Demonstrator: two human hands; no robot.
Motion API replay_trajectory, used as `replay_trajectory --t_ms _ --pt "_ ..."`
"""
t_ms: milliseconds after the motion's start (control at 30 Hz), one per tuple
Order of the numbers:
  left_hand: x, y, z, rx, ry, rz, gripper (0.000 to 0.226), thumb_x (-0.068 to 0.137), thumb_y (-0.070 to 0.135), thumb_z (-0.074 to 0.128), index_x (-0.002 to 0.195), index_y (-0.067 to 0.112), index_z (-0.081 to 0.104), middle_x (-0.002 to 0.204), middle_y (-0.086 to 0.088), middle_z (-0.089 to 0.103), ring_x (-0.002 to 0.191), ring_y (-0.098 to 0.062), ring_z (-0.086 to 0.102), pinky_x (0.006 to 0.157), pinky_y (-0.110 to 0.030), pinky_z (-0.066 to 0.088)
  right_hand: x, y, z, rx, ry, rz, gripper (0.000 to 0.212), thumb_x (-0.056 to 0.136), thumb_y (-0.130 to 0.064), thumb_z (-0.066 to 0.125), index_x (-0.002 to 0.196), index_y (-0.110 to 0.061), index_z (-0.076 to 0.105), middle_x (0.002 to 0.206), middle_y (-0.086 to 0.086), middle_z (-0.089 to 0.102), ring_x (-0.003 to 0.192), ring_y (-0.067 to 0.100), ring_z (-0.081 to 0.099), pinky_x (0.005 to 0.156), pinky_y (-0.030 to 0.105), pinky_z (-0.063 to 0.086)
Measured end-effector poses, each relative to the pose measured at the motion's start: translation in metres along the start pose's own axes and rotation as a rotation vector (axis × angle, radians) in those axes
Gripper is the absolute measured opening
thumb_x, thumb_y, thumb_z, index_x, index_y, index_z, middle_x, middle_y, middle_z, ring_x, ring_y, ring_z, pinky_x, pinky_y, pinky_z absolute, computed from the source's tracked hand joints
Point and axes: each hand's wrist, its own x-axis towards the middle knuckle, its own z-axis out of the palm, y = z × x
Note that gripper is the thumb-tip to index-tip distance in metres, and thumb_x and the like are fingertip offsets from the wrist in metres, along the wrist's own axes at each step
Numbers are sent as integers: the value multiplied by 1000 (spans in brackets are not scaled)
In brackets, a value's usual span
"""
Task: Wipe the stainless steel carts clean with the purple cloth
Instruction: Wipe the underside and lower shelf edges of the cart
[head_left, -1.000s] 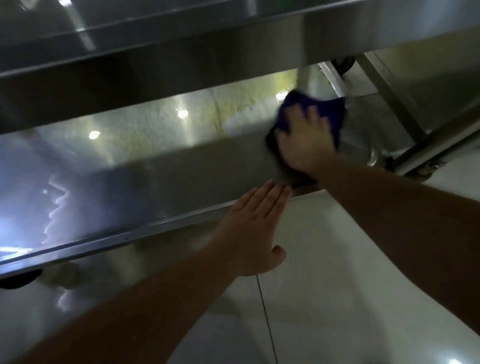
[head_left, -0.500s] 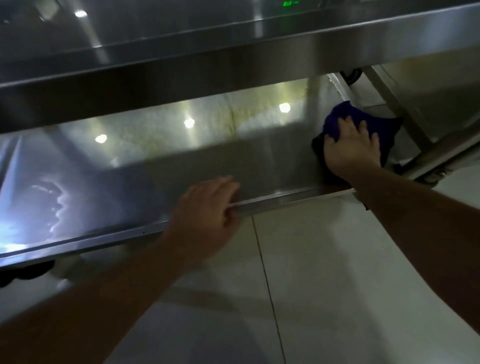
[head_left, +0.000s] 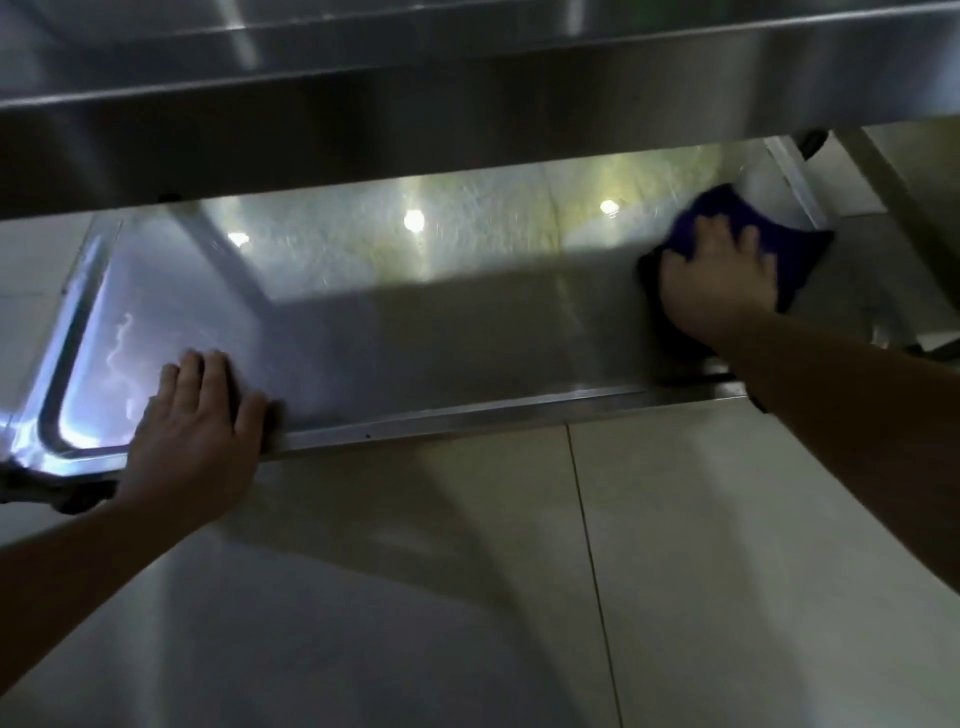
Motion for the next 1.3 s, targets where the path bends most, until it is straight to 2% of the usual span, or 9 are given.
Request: replay_trajectory --t_ms 200,300,400,500,600,700,1033,1167,1300 --pt "5 1 -3 47 -37 12 85 105 60 12 159 -3 30 167 -32 20 157 -49 15 128 -61 17 -26 -139 39 -91 -189 -683 66 104 -51 33 165 -27 17 172 -4 14 159 24 4 126 44 2" --pt "4 4 -4 82 -66 -28 69 110 49 25 146 -7 41 154 -38 32 143 -57 28 116 -68 30 -34 -134 44 -72 -238 -833 67 102 -57 27 164 -34 17 172 -14 12 158 13 1 125 37 -3" --pt "0 4 0 23 -16 -39 67 108 44 32 149 -8 38 154 -37 35 144 -57 30 116 -71 31 -8 -74 22 -9 -184 -751 60 101 -48 42 159 -30 37 167 -6 30 156 21 21 124 38 11" --pt "0 2 0 20 4 -19 78 101 51 24 149 -9 38 154 -38 35 144 -58 30 116 -71 30 31 15 -6 -7 -32 -366 60 100 -52 40 155 -26 42 163 7 39 150 32 33 123 45 22" --pt "0 0 -1 99 -34 25 88 99 59 12 151 -6 39 162 -35 25 152 -53 19 122 -66 25 43 62 -14 46 60 49 69 96 -55 25 159 -26 32 167 6 29 155 32 21 126 51 11" --pt "-6 3 0 31 54 -5 84 103 59 17 163 1 25 172 -27 17 161 -42 13 129 -55 18 32 9 6 97 87 242 68 101 -51 24 163 -25 24 172 -2 17 158 29 8 126 54 3" --pt "-9 1 6 -1 100 -24 75 110 55 23 169 9 16 177 -16 10 164 -31 7 132 -47 12 -115 -300 94 45 -127 -459 69 103 -46 24 166 -18 12 173 0 6 159 29 -4 125 50 -8" --pt "-9 -3 6 -6 110 3 82 105 63 10 169 11 14 177 -15 11 164 -30 6 132 -47 13 -115 -295 90 -22 -158 -694 64 107 -47 23 165 -23 16 173 -5 10 159 22 0 126 47 -5" --pt "-9 -7 9 -27 126 9 84 105 65 8 169 12 14 177 -13 11 164 -29 5 131 -47 11 -80 -208 66 4 -109 -605 61 104 -46 34 161 -25 30 170 -3 24 158 24 15 126 47 8"
